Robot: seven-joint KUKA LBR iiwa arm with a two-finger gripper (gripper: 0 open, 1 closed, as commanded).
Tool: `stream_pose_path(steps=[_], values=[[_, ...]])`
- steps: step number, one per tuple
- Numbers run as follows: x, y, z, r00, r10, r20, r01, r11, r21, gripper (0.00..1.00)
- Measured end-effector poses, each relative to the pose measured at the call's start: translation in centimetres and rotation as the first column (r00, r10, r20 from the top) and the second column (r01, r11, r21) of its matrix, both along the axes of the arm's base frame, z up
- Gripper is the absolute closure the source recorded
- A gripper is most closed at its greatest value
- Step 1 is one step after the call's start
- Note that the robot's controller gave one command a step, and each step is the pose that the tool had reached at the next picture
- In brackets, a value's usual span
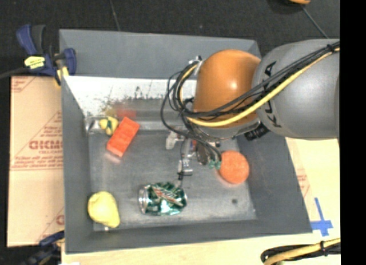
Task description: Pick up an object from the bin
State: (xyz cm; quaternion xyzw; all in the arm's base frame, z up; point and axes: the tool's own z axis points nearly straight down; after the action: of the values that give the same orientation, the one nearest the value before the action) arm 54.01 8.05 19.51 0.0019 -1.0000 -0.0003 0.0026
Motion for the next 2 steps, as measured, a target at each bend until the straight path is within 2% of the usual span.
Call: stream_pose_path(steps=[1,2], values=[[0.2,-0.1,0.4,1.000,-0.003,0.008,0.003,1.000,0.001,0.00],[-2.7,0.4,-4.4,0.997,0.073,0.009,-0.073,0.997,0.000,0.00]])
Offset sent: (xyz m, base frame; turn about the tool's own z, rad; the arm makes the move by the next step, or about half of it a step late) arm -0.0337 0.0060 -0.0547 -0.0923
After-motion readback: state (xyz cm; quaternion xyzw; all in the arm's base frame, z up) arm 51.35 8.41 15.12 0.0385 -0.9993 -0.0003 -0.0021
